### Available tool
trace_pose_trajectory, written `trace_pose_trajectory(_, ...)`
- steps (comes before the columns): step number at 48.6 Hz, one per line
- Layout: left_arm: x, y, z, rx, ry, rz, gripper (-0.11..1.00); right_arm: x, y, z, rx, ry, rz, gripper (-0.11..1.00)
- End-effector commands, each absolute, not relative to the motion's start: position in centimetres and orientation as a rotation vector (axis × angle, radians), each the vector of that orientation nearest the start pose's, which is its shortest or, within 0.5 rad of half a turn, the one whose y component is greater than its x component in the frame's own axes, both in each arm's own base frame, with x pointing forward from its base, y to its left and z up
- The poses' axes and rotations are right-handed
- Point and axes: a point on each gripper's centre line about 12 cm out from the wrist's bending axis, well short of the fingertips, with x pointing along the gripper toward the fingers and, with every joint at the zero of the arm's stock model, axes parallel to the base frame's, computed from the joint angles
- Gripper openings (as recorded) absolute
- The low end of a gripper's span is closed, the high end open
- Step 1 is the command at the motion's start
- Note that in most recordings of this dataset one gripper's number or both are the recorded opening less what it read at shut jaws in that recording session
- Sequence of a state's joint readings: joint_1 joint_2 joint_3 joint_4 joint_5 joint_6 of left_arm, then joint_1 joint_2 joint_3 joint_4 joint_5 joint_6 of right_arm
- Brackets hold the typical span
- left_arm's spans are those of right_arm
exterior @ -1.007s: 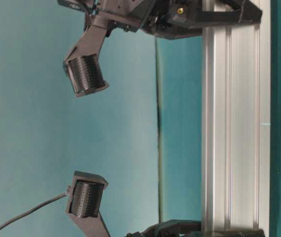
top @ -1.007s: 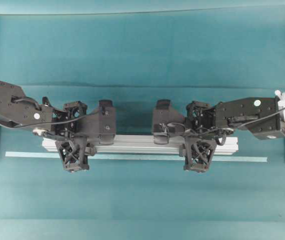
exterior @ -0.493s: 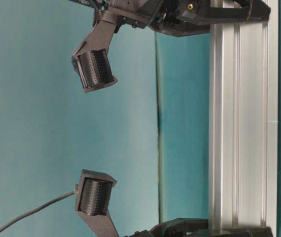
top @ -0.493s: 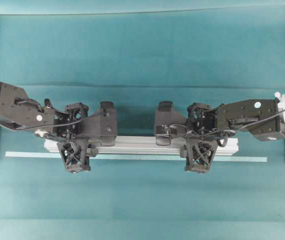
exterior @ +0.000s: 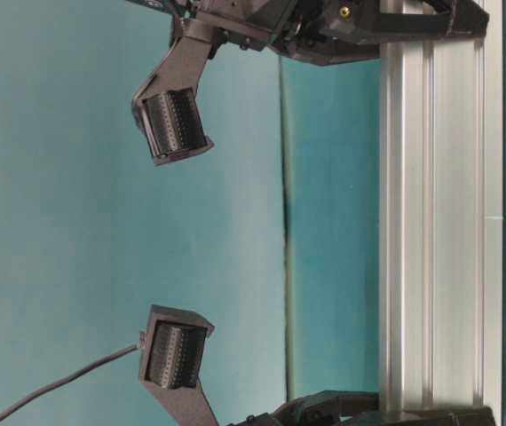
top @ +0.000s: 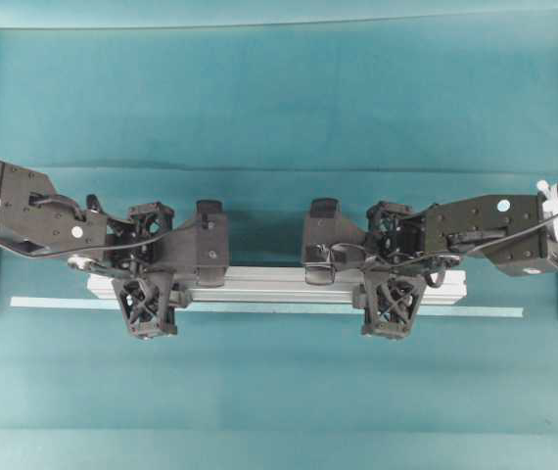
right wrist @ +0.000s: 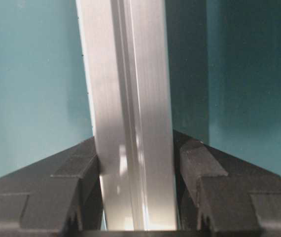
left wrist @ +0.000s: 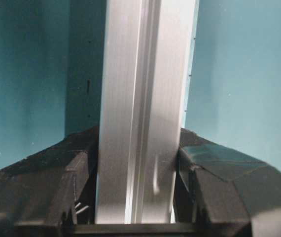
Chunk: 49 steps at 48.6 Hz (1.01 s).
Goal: Lift the metal rail with both hands.
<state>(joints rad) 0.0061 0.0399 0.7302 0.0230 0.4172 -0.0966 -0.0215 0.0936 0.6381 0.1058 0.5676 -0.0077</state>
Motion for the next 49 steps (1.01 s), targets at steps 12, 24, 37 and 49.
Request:
trace_pose_trajectory(12,33.1,0.4,10.3,-0.065,1.178,0.061,0.36,33.9,-0.2,9.9,0.134,1.324,-0.033,0.39)
trace_pose_trajectory(24,33.0,0.4,10.0,-0.067,1.189,0.064,0.36,33.9,-0.2,9.7,0.134,1.329,-0.033,0.39)
trace_pose_trajectory(37,32.9,0.4,9.9,-0.075,1.195,0.069,0.8,33.8,0.0,9.7,0.136,1.333,-0.029,0.39)
trace_pose_trajectory(49,33.0,0.4,10.0,-0.074,1.189,0.068,0.92,33.9,0.1,9.8,0.134,1.326,-0.026,0.94)
